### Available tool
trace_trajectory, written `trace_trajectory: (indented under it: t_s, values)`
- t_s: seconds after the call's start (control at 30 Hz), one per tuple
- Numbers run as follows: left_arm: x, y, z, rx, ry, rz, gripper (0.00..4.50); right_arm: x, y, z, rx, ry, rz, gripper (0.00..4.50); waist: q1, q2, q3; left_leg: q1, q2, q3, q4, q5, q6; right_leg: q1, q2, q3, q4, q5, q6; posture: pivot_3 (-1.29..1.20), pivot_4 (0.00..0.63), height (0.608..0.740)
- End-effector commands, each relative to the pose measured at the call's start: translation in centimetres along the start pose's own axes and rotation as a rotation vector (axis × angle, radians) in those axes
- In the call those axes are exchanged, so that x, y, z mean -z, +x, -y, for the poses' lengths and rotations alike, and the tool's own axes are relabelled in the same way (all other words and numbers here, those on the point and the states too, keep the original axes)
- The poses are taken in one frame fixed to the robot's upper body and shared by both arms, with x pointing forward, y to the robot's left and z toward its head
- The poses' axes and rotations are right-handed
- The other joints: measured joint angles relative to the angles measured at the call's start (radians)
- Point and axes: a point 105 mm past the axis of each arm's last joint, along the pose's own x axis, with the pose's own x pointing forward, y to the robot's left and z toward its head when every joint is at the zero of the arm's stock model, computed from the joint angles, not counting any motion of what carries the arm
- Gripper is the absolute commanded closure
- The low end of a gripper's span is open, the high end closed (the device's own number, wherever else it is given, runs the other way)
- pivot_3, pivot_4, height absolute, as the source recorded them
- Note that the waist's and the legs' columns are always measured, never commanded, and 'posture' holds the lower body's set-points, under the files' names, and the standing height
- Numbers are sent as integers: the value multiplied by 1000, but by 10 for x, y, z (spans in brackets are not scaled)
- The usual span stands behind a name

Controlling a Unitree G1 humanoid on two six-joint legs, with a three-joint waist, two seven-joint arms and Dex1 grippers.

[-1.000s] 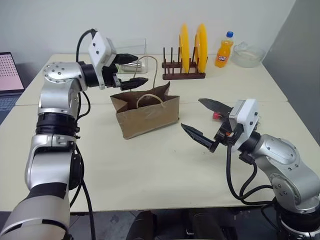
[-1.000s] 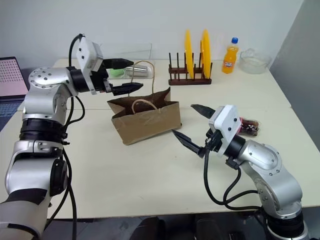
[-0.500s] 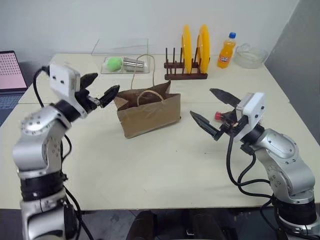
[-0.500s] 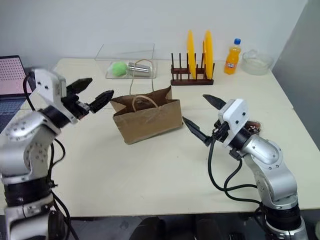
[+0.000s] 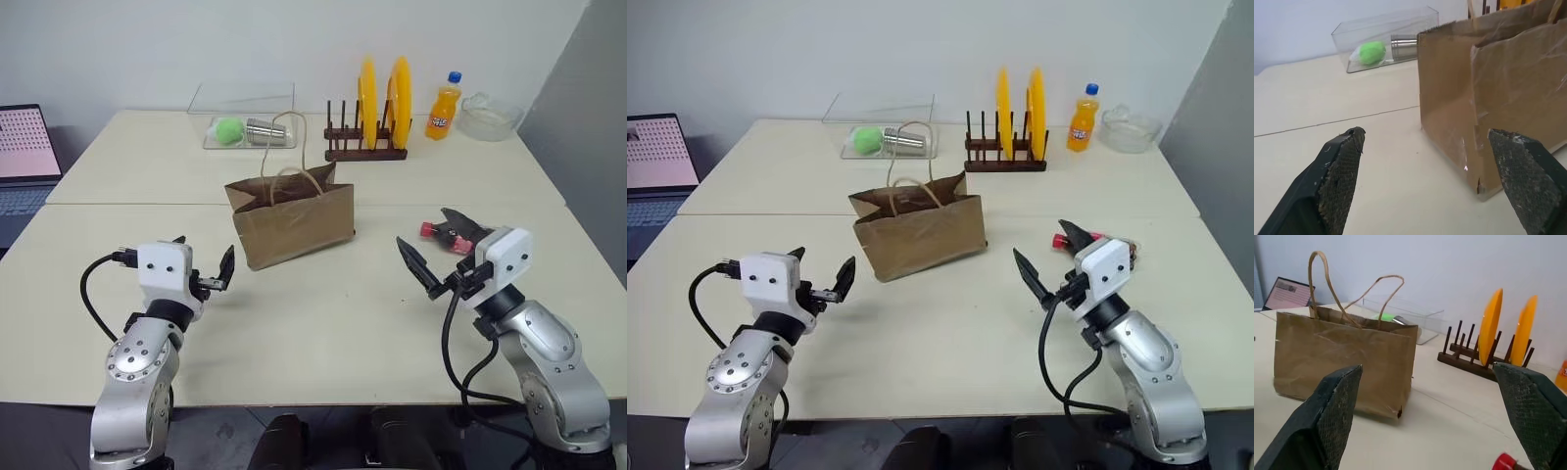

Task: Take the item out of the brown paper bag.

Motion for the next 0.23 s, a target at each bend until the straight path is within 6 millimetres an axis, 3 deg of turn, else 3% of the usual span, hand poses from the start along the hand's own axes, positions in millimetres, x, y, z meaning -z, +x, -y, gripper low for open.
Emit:
trace_trajectory:
  t_s: [0.03, 0.23]
  values:
    - [-9, -2, -6, -16, 53, 54, 241, -9, -3, 2, 20, -41, 48, 0, 0, 0, 0, 0, 0, 0, 0, 0, 0, 0, 0, 0, 0, 0, 0, 0, 150, 740]
    - [-10, -4, -4, -4, 41, 72, 241, -4, -2, 5, 39, -47, 44, 0, 0, 0, 0, 0, 0, 0, 0, 0, 0, 0, 0, 0, 0, 0, 0, 0, 150, 740]
